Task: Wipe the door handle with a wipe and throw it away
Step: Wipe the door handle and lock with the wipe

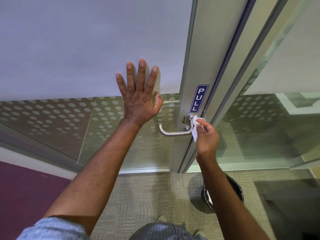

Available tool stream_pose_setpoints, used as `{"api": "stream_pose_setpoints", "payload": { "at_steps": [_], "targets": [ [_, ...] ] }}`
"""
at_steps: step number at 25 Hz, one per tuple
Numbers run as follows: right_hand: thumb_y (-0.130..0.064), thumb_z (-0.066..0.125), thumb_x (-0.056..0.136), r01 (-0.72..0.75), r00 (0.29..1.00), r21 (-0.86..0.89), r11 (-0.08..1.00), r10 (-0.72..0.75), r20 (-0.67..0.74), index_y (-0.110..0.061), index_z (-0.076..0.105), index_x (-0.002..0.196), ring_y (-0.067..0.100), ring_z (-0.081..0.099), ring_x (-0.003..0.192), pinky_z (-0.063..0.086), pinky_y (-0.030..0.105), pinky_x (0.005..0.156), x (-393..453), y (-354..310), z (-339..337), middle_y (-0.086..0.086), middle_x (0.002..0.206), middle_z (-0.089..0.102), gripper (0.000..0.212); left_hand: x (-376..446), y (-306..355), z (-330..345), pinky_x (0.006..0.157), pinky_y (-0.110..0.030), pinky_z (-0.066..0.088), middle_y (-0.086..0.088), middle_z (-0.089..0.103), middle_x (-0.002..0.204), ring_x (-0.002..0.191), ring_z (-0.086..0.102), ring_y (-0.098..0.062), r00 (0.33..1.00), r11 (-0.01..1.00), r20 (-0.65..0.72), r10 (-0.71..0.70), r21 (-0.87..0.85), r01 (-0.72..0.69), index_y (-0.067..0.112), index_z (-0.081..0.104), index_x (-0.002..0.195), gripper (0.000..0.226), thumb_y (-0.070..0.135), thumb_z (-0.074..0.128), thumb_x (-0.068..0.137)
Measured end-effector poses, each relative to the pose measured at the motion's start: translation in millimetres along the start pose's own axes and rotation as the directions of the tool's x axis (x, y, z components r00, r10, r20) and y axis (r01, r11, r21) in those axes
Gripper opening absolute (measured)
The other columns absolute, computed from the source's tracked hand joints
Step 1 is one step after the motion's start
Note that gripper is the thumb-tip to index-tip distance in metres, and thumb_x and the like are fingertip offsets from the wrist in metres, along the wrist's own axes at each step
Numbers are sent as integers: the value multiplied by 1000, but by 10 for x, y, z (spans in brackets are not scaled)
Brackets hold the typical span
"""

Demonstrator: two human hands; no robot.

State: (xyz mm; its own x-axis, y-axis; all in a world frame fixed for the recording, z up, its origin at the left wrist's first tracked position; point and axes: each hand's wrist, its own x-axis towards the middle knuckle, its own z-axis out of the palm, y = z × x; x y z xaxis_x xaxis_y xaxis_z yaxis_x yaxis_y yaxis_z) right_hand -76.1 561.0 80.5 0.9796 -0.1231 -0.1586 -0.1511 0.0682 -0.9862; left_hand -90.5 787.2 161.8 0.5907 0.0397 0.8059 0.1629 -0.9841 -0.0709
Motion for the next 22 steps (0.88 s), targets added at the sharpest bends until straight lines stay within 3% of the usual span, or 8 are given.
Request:
{"api": "stream_pose_setpoints", "payload": {
  "at_steps": [2, 4, 6, 9, 11, 15, 17, 22],
  "targets": [
    [-10, 64, 101, 150, 987, -191, 970, -134, 93, -10, 76, 121, 4, 68, 111, 52, 18, 98, -59, 0, -1, -3, 117, 72, 23, -3, 0, -1, 124, -56, -18, 6, -32, 169, 157, -31, -24, 1000, 1000, 2, 0, 0, 0, 33, -13, 164, 116, 34, 66, 80],
    [-16, 63, 102, 365, 929, -373, 853, -303, 214, -13, 76, 120, 6, 62, 116, 45, 21, 108, -170, 64, -58, -4, 119, 67, 23, 0, 0, -8, 124, -56, -18, 6, -32, 169, 157, -31, -24, 1000, 1000, 2, -1, 1, 1, 33, -13, 164, 115, 34, 65, 80],
    [-10, 60, 101, 449, 890, -395, 801, -362, 278, -15, 76, 116, 4, 60, 115, 45, 20, 108, -255, 176, -156, -2, 118, 63, 24, 0, 0, -15, 124, -57, -18, 7, -32, 169, 156, -31, -24, 1000, 1000, 6, -1, 0, 1, 33, -14, 164, 115, 34, 65, 80],
    [-2, 62, 96, 250, 964, -315, 915, -205, 168, -13, 70, 96, 22, 68, 97, 57, 41, 92, -235, 257, -251, 8, 106, 66, 13, 3, 8, -32, 124, -57, -18, 7, -34, 168, 156, -32, -24, 1000, 1000, 19, -8, 1, 8, 33, -15, 164, 115, 35, 65, 81],
    [-5, 66, 96, 171, 984, -240, 956, -154, 88, -18, 67, 95, 26, 69, 95, 59, 38, 86, -197, 271, -283, 4, 98, 71, 13, 1, 7, -35, 124, -57, -18, 7, -34, 168, 156, -32, -23, 1000, 1000, 19, -4, -1, 4, 33, -16, 163, 115, 35, 65, 82],
    [-5, 71, 95, 198, 979, -87, 976, -201, -35, -26, 75, 98, 24, 72, 107, 57, 33, 97, -21, 171, -175, 4, 106, 77, 21, 1, 6, -39, 124, -57, -17, 7, -33, 168, 156, -32, -24, 1000, 1000, 20, -3, -2, 3, 33, -15, 164, 114, 34, 65, 82],
    [1, 69, 95, 146, 988, 58, 988, -142, -63, -22, 76, 105, 17, 75, 106, 58, 31, 99, 31, 144, -66, 5, 110, 78, 26, -2, 13, -40, 124, -57, -18, 7, -34, 168, 156, -32, -24, 1000, 1000, 24, -2, -1, 2, 33, -15, 164, 114, 35, 65, 82],
    [19, 46, 99, 202, 979, -4, 979, -202, -13, 2, 57, 141, 1, 60, 121, 42, 24, 116, -49, 294, 149, 7, 134, 52, 46, 1, -2, -40, 124, -57, -18, 6, -34, 168, 156, -32, -25, 999, 1000, 34, 0, 10, 0, 33, -16, 163, 114, 36, 64, 82]
  ]
}}
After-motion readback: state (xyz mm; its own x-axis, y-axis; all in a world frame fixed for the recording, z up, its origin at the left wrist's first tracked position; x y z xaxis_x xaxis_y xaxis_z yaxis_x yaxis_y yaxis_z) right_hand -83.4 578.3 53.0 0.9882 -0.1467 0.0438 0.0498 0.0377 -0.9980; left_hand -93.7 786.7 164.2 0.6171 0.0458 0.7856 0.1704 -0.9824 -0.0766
